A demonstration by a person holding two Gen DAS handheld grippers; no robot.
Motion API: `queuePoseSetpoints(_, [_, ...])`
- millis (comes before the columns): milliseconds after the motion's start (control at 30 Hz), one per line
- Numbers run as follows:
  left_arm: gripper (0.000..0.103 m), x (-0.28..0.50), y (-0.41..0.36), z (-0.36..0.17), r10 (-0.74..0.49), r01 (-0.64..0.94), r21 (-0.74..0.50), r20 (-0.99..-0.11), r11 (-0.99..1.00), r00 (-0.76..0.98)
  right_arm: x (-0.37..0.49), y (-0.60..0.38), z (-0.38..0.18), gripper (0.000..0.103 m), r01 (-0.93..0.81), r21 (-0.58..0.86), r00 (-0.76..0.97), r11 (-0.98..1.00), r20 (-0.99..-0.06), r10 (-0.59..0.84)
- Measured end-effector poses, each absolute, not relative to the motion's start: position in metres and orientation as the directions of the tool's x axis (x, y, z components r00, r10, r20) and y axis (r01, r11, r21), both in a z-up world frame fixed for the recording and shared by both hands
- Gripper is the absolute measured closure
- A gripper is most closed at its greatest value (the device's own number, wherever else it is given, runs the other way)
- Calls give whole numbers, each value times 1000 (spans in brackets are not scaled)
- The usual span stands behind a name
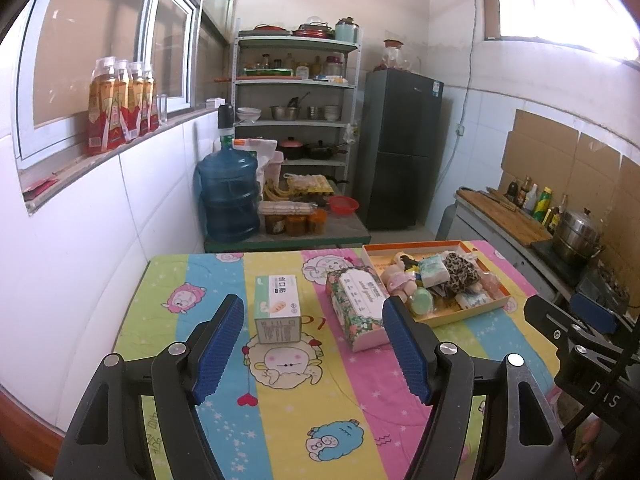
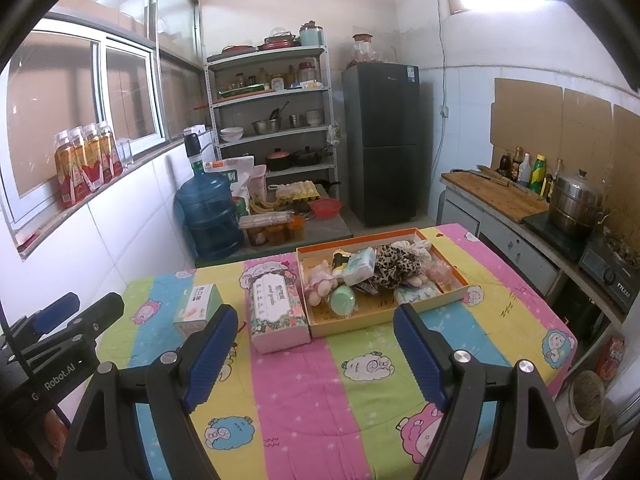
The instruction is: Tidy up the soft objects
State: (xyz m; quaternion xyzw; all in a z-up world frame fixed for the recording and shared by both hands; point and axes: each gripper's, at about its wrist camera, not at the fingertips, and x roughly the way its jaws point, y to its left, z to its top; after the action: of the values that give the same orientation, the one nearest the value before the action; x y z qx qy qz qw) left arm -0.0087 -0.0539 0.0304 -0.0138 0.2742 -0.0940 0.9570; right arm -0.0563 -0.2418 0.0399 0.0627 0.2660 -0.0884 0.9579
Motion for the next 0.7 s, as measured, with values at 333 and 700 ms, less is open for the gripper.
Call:
queuePoseSetpoints(333, [30,-8,-54,30,-184,170,-74,-524,983,832,-56,-237,37,23,195,75,844,978,-521,-129])
queuePoseSetpoints(700, [30,-5,-51,30,-181,167,-75,-527,983,830,-51,-230,35,23,187,77,842,979,-526,-119])
